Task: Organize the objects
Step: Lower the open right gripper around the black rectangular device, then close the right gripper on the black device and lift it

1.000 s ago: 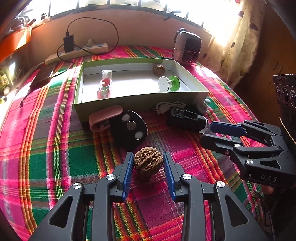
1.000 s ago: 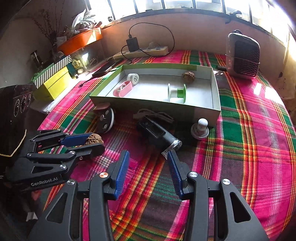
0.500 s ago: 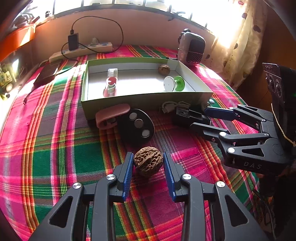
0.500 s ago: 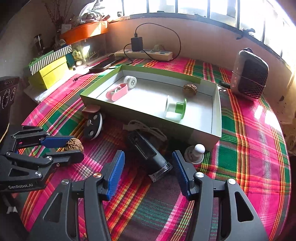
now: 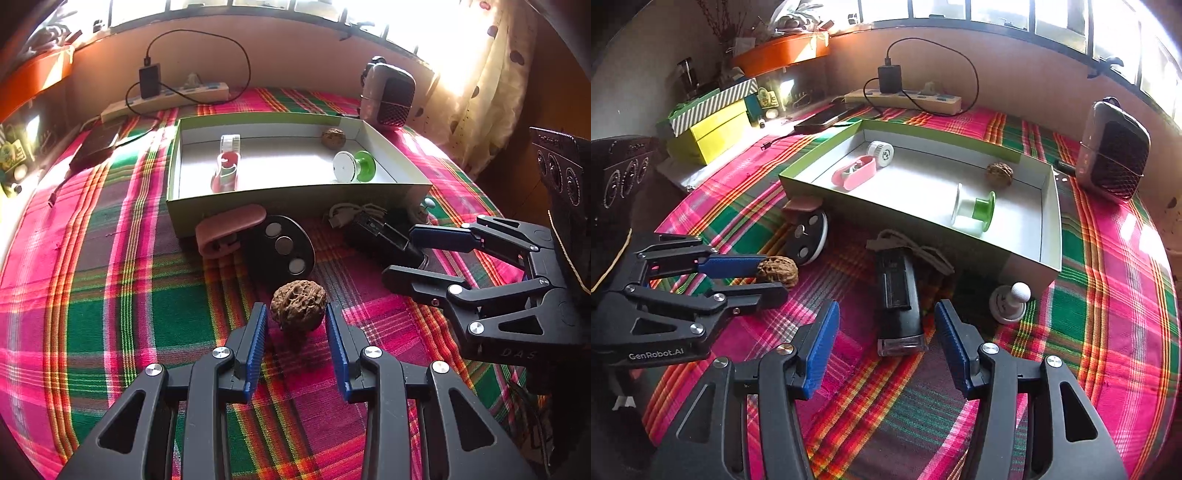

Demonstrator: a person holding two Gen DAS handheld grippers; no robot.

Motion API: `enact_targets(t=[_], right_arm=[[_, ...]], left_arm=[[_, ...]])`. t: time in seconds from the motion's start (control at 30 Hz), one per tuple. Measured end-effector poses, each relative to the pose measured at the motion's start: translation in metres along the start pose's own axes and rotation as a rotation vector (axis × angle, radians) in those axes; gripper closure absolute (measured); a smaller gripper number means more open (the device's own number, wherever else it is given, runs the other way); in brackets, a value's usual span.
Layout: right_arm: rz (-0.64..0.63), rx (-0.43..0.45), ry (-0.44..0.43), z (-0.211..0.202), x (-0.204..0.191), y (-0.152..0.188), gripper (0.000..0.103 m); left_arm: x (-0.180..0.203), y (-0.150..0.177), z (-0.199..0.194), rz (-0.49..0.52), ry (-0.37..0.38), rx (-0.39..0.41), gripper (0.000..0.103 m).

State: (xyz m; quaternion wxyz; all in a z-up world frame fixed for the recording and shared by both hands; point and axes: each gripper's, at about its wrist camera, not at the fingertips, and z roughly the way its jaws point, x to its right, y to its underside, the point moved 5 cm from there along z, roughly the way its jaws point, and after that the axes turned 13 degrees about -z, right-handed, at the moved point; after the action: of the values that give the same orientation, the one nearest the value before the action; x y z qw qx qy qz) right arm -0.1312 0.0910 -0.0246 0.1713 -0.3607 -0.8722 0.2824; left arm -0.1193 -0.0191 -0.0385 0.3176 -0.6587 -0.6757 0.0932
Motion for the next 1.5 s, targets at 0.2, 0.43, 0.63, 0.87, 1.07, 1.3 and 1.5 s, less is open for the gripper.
enact_targets(t=[0.2, 0.43, 0.63, 0.87, 1.07, 1.3, 1.5], right_arm=[[-0.015, -0.026, 0.037, 0.011, -0.004, -0.002, 0.048], [0.005, -0.041, 0.059, 0.015, -0.001, -0.001, 0.048], [0.022, -0.042, 0.071, 0.015, 0.0, -0.001, 0.048], [0.033, -0.037, 0.087, 0.013, 0.001, 0.0, 0.064], [0.033, -0.035, 0.092, 0.013, 0.001, 0.0, 0.074], [0.036, -0.034, 0.094, 0.012, 0.002, 0.001, 0.074], [0.038, -0.032, 0.093, 0.012, 0.002, 0.001, 0.074]], left_arm=[[0.001, -0.002, 0.002, 0.004, -0.008, 0.001, 0.073], [0.002, -0.003, 0.004, 0.006, -0.017, 0.008, 0.073], [0.003, -0.003, 0.005, 0.014, -0.028, 0.015, 0.073], [0.003, -0.002, 0.004, 0.015, -0.038, 0.02, 0.076], [0.003, -0.003, 0.004, 0.01, -0.036, 0.02, 0.076], [0.003, -0.003, 0.004, 0.011, -0.036, 0.02, 0.076], [0.004, -0.003, 0.004, 0.011, -0.037, 0.02, 0.076]])
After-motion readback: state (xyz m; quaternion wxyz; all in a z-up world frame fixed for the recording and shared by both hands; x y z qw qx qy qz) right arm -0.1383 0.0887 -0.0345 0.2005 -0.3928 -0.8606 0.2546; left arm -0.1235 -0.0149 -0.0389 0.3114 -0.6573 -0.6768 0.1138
